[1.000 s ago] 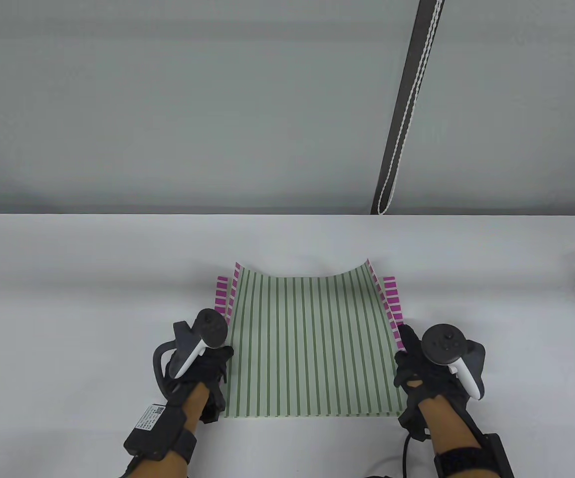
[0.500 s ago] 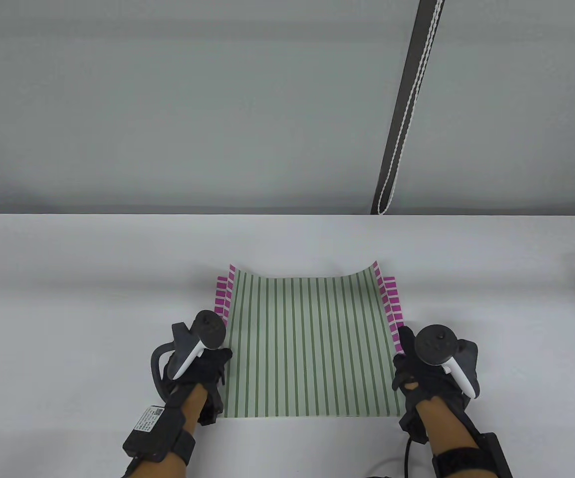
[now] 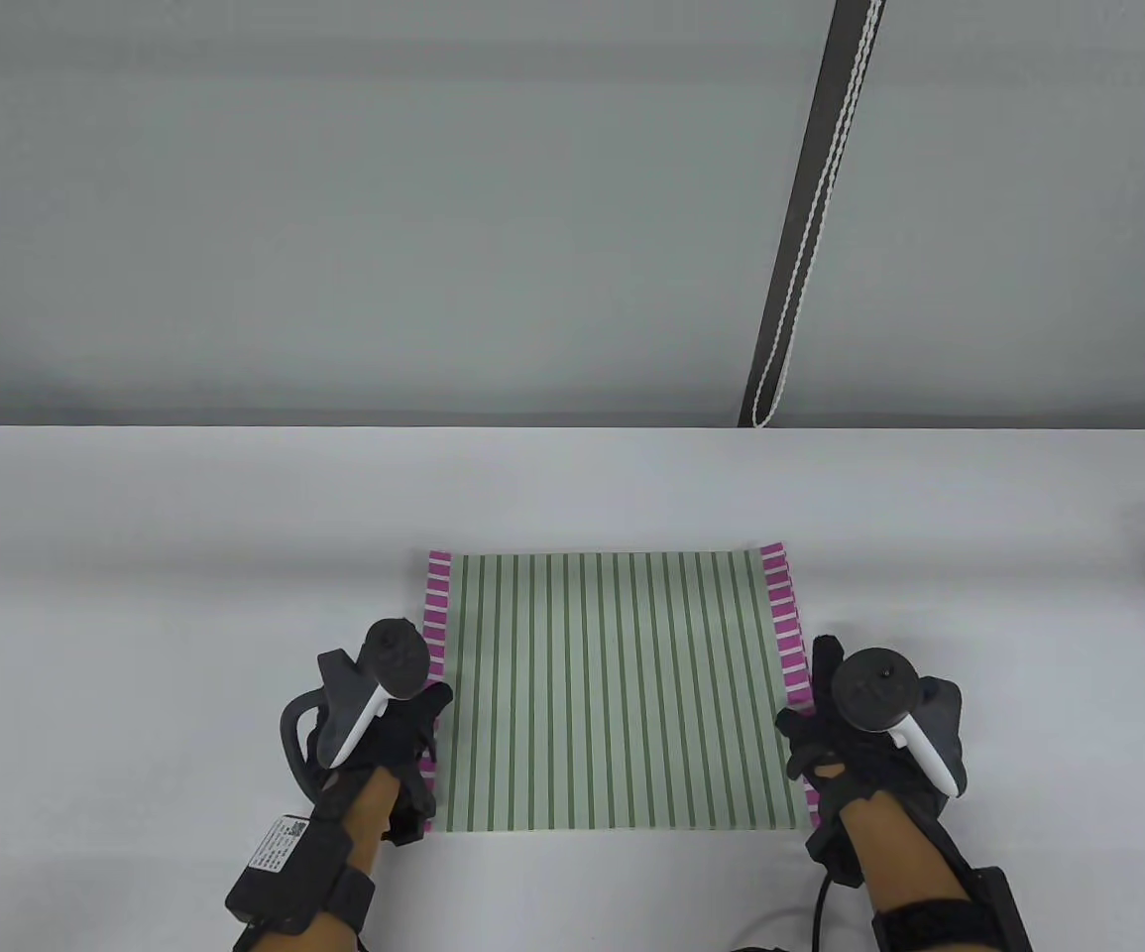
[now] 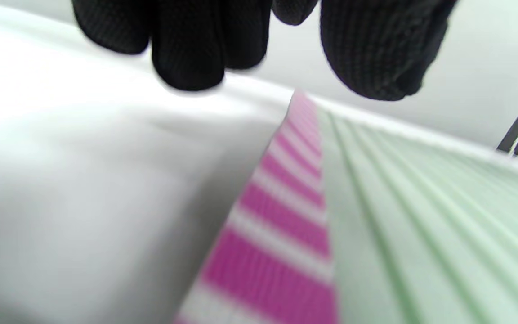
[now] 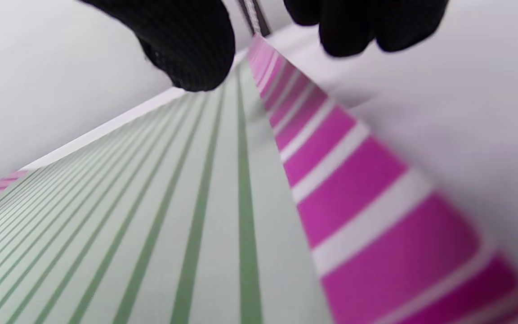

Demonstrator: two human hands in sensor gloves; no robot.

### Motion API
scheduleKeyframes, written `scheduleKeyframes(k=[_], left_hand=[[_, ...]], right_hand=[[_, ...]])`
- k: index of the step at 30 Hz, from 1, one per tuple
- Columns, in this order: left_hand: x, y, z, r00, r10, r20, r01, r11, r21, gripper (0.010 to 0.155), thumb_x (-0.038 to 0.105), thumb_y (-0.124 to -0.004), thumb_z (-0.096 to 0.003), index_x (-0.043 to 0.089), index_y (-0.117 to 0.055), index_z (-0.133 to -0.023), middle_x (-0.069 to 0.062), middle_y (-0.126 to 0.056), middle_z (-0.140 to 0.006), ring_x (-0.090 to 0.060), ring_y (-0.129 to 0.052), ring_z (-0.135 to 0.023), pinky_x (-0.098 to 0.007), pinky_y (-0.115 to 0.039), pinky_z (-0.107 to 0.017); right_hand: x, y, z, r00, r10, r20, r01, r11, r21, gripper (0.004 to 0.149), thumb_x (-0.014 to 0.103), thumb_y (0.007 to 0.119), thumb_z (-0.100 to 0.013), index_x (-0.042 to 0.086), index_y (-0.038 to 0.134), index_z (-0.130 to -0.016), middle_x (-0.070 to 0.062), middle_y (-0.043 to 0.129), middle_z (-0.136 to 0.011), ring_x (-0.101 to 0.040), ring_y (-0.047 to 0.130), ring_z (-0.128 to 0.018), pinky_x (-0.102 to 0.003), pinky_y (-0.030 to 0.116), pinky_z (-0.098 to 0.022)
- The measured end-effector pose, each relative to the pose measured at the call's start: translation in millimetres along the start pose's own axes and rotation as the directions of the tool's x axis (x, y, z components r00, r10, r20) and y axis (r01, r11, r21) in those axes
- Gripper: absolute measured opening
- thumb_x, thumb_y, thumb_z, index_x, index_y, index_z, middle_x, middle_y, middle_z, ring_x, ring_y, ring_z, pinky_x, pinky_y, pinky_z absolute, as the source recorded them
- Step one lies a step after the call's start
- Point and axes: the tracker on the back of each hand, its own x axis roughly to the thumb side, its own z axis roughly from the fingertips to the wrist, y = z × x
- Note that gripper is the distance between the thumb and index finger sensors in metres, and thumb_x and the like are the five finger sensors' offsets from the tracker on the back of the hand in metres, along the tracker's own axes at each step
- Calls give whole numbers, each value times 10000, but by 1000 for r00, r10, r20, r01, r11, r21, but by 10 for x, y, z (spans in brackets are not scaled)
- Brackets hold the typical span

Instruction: Unroll mouse pads and stack together

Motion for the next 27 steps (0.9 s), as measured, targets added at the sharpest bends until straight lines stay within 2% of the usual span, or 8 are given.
scheduleKeyframes(k=[2, 3, 6, 9, 11, 17, 24, 27], left_hand=[[62, 13, 25, 996, 11, 89, -4, 997, -71, 865, 555, -856, -339, 357, -424, -1062, -24, -404, -1145, -370, -612, -1005, -577, -571, -729], [119, -25, 37, 992, -49, 116, 62, 992, -111, 902, 577, -862, -325, 370, -395, -1069, -22, -334, -1166, -406, -532, -1037, -609, -527, -741], [178, -249, 15, 962, -177, 209, 232, 930, -283, 935, 620, -839, -318, 408, -326, -1071, 28, -202, -1181, -401, -386, -1081, -632, -441, -766], [117, -441, -40, 955, -212, 208, 284, 861, -423, 927, 647, -796, -325, 393, -310, -1073, 19, -195, -1182, -414, -344, -1086, -649, -415, -761], [13, -448, -87, 976, -102, 193, 185, 854, -486, 929, 660, -775, -338, 388, -274, -1072, 12, -177, -1176, -415, -301, -1083, -649, -418, -750], [1, -457, -101, 978, -96, 187, 177, 853, -491, 947, 646, -795, -338, 364, -270, -1074, -12, -173, -1169, -414, -270, -1075, -646, -395, -747], [-6, -460, -88, 979, -92, 184, 170, 868, -466, 940, 653, -797, -332, 377, -286, -1072, 5, -190, -1170, -403, -285, -1078, -637, -401, -751], [-1, -439, -68, 977, -99, 186, 173, 881, -441, 940, 652, -805, -323, 373, -310, -1071, 18, -210, -1172, -408, -327, -1078, -637, -424, -750]], right_hand=[[127, -10, 38, 996, 42, 77, -41, 999, -5, 850, 285, 911, -500, 110, 335, -1100, -269, 356, -1102, -569, 492, -943, -668, 530, -636], [250, 39, 49, 983, 76, 166, -81, 996, 26, 848, 276, 920, -493, 123, 350, -1102, -257, 318, -1115, -571, 401, -973, -699, 459, -654], [429, 275, 31, 947, 176, 268, -226, 959, 170, 856, 295, 927, -482, 129, 361, -1104, -254, 291, -1125, -569, 315, -1000, -725, 402, -661], [365, 428, -32, 946, 221, 236, -294, 892, 344, 800, 305, 886, -498, 125, 391, -1101, -269, 358, -1121, -570, 355, -1007, -730, 405, -659], [244, 361, -34, 981, 98, 166, -154, 916, 370, 791, 237, 929, -482, 89, 448, -1093, -260, 341, -1121, -522, 324, -1027, -731, 383, -663], [-21, 203, -4, 980, 160, 121, -196, 896, 398, 797, 168, 954, -453, 90, 482, -1090, -214, 374, -1132, -519, 395, -1032, -720, 409, -677], [1, 206, -7, 972, 182, 152, -228, 894, 386, 806, 171, 956, -451, 86, 472, -1090, -230, 384, -1127, -525, 399, -1028, -726, 407, -672], [5, 110, 13, 970, 170, 172, -220, 918, 329, 820, 192, 965, -445, 84, 470, -1089, -250, 395, -1122, -542, 410, -1015, -727, 416, -665]])
